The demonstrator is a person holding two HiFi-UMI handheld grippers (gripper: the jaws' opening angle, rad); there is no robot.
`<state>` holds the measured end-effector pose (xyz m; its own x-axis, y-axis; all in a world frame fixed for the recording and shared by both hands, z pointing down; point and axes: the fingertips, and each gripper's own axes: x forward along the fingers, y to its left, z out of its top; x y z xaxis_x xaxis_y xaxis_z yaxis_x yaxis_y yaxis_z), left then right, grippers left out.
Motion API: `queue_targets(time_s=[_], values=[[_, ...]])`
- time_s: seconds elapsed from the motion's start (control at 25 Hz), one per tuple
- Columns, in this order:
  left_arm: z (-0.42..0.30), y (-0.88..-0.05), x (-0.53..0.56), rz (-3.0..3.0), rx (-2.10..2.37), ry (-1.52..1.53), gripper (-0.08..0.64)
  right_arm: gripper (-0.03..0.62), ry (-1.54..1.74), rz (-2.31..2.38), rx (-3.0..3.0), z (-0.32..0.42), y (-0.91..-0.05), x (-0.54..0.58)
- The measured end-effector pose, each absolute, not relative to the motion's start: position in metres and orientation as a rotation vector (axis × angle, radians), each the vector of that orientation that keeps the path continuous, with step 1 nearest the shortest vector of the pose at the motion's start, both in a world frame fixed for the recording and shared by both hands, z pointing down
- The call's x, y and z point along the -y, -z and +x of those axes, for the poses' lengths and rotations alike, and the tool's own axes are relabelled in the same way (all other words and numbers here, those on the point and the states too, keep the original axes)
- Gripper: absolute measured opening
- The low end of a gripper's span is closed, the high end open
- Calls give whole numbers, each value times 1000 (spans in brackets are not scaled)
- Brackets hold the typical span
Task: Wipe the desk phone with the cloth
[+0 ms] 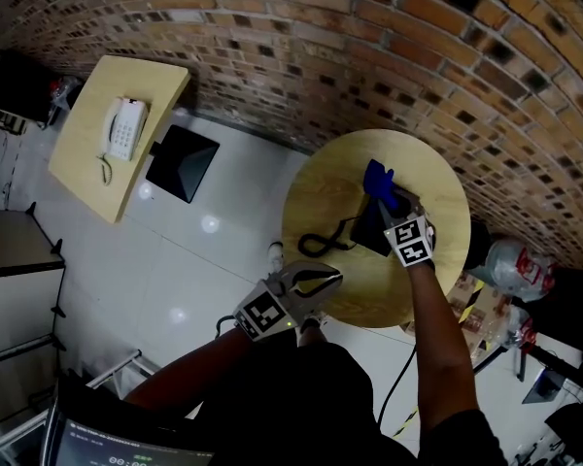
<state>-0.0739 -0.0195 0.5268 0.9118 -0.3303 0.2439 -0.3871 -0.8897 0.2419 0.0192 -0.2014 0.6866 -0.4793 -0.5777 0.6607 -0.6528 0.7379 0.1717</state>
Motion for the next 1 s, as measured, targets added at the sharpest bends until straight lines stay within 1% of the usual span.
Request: queue_targets(time_s=[0.4, 0.68, 0.84, 1.0], values=[[-64, -528, 21, 2792, 485, -285, 5, 97, -67, 709, 2176, -11, -721, 119], [-54, -534, 10, 2790, 430, -315, 5, 97, -150, 560, 2189, -30, -747, 55], [-45, -538, 2, 2792, 403, -318, 5, 97, -186, 631, 2204, -19, -736, 45], [-25, -538, -5, 2802, 356, -318, 5, 97, -237, 804, 2198, 26, -717, 56]])
